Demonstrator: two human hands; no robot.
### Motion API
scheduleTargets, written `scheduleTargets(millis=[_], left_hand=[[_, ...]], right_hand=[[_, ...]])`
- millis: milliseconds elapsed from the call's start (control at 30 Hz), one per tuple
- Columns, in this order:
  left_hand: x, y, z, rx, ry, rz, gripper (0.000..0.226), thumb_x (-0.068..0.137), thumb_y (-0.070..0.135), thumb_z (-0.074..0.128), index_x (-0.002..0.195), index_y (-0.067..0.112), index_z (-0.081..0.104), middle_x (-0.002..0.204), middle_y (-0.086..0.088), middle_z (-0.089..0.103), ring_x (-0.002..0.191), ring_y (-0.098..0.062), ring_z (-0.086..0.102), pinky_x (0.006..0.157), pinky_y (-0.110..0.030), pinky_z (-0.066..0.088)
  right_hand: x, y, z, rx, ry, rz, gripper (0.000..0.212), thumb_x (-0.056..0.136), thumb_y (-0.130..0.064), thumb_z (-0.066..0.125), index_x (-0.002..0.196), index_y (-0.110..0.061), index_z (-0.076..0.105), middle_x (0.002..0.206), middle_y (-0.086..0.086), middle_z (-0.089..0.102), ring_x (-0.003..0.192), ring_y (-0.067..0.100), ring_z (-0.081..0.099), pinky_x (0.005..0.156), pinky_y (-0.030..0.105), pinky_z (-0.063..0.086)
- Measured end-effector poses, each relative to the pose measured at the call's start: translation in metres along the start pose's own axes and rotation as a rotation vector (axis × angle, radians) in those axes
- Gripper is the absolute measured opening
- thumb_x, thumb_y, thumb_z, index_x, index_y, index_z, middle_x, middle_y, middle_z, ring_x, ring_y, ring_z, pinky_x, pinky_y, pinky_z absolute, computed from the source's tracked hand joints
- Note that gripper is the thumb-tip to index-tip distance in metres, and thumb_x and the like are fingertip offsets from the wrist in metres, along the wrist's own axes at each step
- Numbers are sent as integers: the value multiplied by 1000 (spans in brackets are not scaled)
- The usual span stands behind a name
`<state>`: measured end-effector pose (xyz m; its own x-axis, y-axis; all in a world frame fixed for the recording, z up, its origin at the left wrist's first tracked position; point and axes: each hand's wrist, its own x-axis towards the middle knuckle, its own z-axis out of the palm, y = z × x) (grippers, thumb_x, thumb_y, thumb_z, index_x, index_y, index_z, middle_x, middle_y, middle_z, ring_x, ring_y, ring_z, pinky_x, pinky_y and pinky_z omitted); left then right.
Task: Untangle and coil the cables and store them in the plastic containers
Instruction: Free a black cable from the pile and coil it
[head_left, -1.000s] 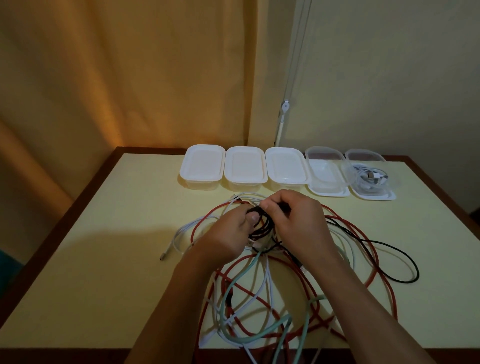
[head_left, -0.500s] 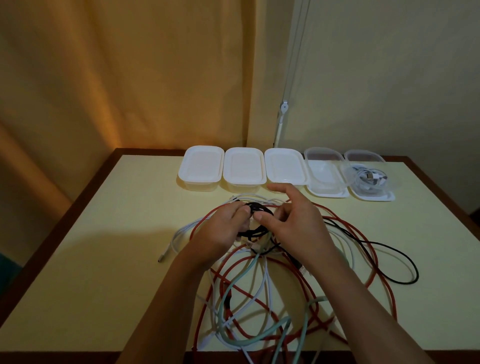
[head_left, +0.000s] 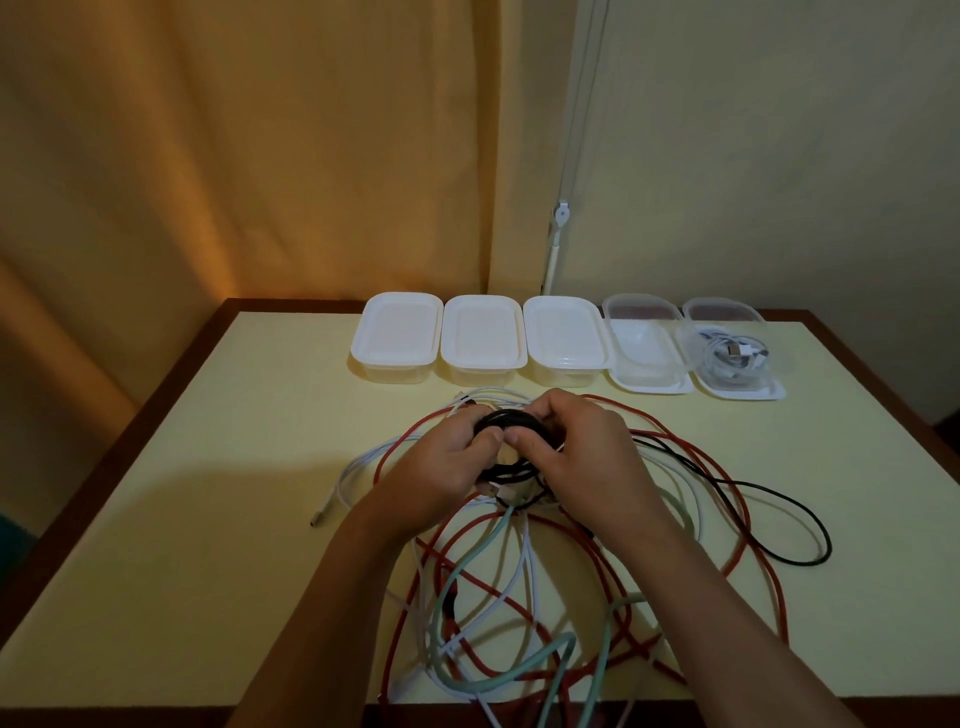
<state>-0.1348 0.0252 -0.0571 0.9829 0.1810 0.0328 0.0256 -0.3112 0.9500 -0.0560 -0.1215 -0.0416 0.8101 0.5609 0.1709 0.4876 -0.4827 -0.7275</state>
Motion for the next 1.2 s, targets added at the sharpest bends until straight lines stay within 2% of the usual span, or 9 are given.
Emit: scheduleTargets(millis=[233, 333, 633, 767, 833, 933, 1033, 1133, 1200], left_hand=[[4, 4, 10, 270, 212, -1, 14, 100, 15, 46, 100, 14, 61, 79, -3, 64, 68, -15, 59, 65, -32, 47], [4, 8, 11, 319, 257, 17, 15, 98, 11, 48, 102, 9, 62, 78, -6, 64, 67, -16, 57, 58, -19, 41], [4, 14, 14, 341, 249, -10, 16, 100, 17, 47, 100, 10, 61, 82, -4, 64, 69, -12, 56, 59, -17, 42], [4, 15, 16, 314, 218, -58, 17, 102, 22, 44, 104, 13, 59, 84, 0, 62, 78, -15, 61, 73, -36, 56], [5, 14, 15, 355, 221, -49, 15, 102, 21, 45, 101, 13, 57, 79, 2, 58, 70, -9, 56, 65, -22, 52], [4, 12, 12, 380, 238, -31, 15, 102, 20, 46, 104, 12, 58, 86, -2, 62, 68, -4, 52, 59, -9, 40], [4, 11, 9, 350, 219, -9, 18, 102, 17, 45, 107, 11, 62, 87, -2, 64, 69, -3, 54, 58, -9, 39], [3, 12, 8, 338, 229, 21, 15, 101, 16, 47, 96, 18, 60, 75, 9, 58, 65, -2, 51, 57, -12, 38], [2, 14, 9, 315, 240, 44, 15, 100, 14, 48, 92, 22, 58, 71, 14, 56, 64, 2, 55, 58, -9, 38]], right_hand=[[1, -3, 6, 53, -43, 35, 9, 91, -24, 70, 88, -24, 61, 77, -6, 67, 69, 8, 63, 59, 23, 48], [3, -1, 3, 201, -91, 95, 6, 90, -17, 69, 88, -21, 66, 78, 5, 68, 69, 18, 65, 65, 32, 50], [0, -6, 13, 56, 77, 120, 11, 92, -24, 67, 92, -26, 56, 61, -6, 58, 51, -1, 54, 45, 14, 38], [-1, -8, 19, -25, 90, 122, 9, 97, -24, 60, 104, -23, 65, 76, -6, 66, 66, 4, 61, 58, 18, 48], [1, -6, 20, -28, 43, 121, 16, 98, -22, 58, 97, -16, 72, 82, 1, 70, 75, 14, 65, 71, 37, 56], [2, -5, 17, 116, -58, 215, 20, 97, -26, 60, 89, -10, 70, 83, 10, 70, 80, 24, 67, 77, 45, 55], [4, -6, 12, 265, -125, 260, 26, 96, -28, 60, 95, -4, 68, 91, 17, 71, 84, 27, 69, 80, 42, 55], [5, -7, 5, 530, -181, 386, 31, 92, -23, 58, 99, 6, 67, 86, 20, 67, 76, 27, 66, 67, 29, 52], [8, -2, 2, 652, -184, 436, 35, 84, -23, 58, 96, 8, 68, 88, 23, 66, 77, 30, 63, 72, 37, 49]])
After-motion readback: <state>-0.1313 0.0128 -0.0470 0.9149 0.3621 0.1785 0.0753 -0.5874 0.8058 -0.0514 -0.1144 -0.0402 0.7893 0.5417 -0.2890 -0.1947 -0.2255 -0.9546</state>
